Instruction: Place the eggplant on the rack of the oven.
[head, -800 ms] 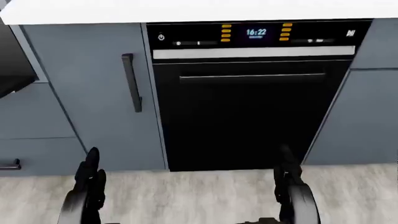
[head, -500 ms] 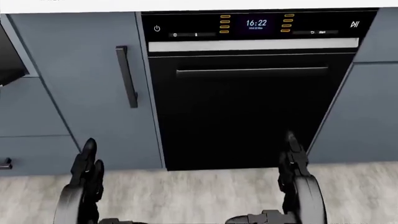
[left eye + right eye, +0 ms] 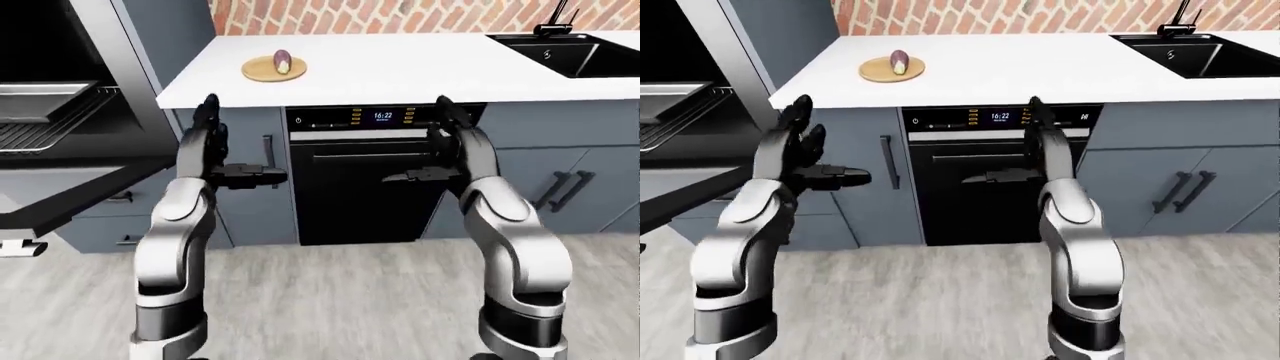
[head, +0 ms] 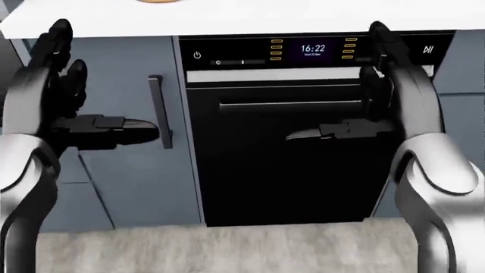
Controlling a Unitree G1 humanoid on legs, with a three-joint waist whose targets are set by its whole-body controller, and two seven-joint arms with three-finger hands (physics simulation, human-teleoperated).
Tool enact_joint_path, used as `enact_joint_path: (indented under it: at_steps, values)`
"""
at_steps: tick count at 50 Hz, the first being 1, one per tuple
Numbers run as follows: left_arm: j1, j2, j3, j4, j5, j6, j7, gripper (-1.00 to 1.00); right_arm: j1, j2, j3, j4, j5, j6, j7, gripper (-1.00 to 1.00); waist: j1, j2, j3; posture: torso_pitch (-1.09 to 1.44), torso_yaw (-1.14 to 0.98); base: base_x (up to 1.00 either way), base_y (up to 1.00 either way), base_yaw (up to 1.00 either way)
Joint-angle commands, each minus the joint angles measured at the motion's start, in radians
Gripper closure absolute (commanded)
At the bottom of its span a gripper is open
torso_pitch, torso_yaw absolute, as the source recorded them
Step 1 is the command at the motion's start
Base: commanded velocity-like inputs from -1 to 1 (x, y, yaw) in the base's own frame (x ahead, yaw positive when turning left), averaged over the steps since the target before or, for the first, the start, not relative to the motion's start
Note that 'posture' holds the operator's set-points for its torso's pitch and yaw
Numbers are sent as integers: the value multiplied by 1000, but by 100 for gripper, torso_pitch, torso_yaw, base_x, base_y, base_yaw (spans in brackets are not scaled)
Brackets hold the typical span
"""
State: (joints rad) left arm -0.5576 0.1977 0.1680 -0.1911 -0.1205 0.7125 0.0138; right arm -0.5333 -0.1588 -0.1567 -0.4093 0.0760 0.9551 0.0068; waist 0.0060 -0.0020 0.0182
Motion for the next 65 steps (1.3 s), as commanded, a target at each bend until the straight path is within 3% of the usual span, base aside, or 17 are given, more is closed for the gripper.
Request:
enact_joint_path:
  at_steps: [1,12,13,22,26,31,35,39,41,42,44,47,51,54,60,63,65]
  values:
    - [-88,26,9,-16,-24,20,13,-100,-91,-25,-20,-11,33,24,-23,-100,0,0,-23,0,0,0,0,0]
    - [-422,137,22,217,-79,62,47,-100,-398,-138,-38,123,129,129,-86,-100,1,-2,-7,0,0,0,0,0]
    - [-444,142,23,229,-85,67,52,-100,-417,-141,-35,131,137,136,-89,-100,-1,2,-29,0,0,5,0,0]
    - [-509,163,9,291,-93,51,53,-100,-487,-161,-26,189,170,122,-115,-100,-4,-11,4,0,0,11,0,0]
    - [-508,164,8,300,-92,41,51,-100,-500,-165,-23,203,176,123,-119,-100,-4,3,0,0,0,12,0,0]
    - [-505,165,9,295,-95,46,52,-100,-497,-163,-19,199,180,125,-124,-100,-13,67,-1,0,0,13,3,0]
    - [-499,165,10,287,-97,50,54,-100,-501,-164,-15,202,179,125,-124,-100,-12,49,-3,0,0,13,9,0]
    - [-497,168,12,282,-99,54,54,-100,-491,-162,-18,187,181,133,-127,-100,-2,-18,10,0,0,13,20,0]
    - [-498,168,14,282,-102,57,55,-100,-487,-163,-15,191,179,125,-124,-100,8,-52,-5,0,0,13,20,0]
    - [-501,169,14,281,-103,60,56,-100,-488,-161,-14,188,179,131,-125,-100,-3,-31,0,0,0,12,21,0]
    - [-501,170,13,282,-103,57,55,-100,-482,-159,-16,184,178,130,-127,-100,-2,-49,-3,0,0,13,23,0]
    - [-496,164,9,283,-103,53,57,-100,-473,-154,-13,182,177,123,-127,-100,-5,-38,-9,0,0,13,24,0]
    - [-495,164,10,278,-104,57,58,-100,-478,-159,-17,181,179,129,-124,-100,-13,7,7,0,0,13,25,0]
    - [-497,161,8,281,-103,56,58,-100,-477,-160,-18,178,179,131,-125,-100,-22,99,-17,0,0,13,26,0]
    - [-496,162,9,283,-103,52,56,-100,-482,-158,-15,174,178,138,-127,-100,-14,17,4,0,0,13,41,0]
    - [-489,163,12,277,-105,56,56,-100,-472,-151,-14,164,181,140,-130,-100,-6,-59,15,0,0,13,60,0]
    - [-486,164,13,271,-106,61,58,-100,-483,-153,-17,167,183,146,-131,-100,-12,-55,5,0,0,13,63,0]
